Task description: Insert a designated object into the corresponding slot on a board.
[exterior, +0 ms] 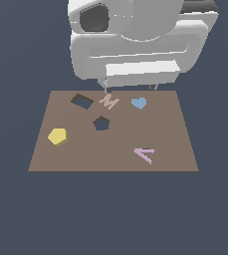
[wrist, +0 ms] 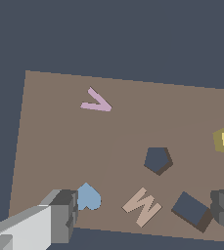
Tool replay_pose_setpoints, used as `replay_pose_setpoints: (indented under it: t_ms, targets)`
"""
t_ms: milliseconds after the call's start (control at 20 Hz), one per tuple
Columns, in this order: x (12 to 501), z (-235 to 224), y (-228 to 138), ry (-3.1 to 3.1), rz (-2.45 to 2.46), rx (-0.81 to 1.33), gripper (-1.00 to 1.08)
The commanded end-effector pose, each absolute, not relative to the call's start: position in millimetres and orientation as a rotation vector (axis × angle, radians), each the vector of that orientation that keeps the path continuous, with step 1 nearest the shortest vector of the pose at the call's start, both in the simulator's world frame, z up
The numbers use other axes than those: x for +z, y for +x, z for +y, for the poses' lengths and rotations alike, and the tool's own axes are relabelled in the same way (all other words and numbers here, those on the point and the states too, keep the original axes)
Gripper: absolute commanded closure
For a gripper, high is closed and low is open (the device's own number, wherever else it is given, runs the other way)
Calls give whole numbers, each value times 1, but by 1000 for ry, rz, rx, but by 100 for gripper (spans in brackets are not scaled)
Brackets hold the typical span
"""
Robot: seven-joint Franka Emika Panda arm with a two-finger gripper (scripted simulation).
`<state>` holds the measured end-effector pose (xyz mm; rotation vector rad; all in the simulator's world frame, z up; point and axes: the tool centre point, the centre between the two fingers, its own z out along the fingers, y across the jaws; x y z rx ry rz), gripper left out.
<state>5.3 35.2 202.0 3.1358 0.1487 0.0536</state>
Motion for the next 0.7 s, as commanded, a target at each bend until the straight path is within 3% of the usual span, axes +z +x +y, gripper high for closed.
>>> replay_pose_setpoints:
  t_ms: [0, 650]
  targets:
    - [202, 35, 5, 3136, 149, 54, -92]
    - [192, 23, -1, 3126, 287, 51, -92]
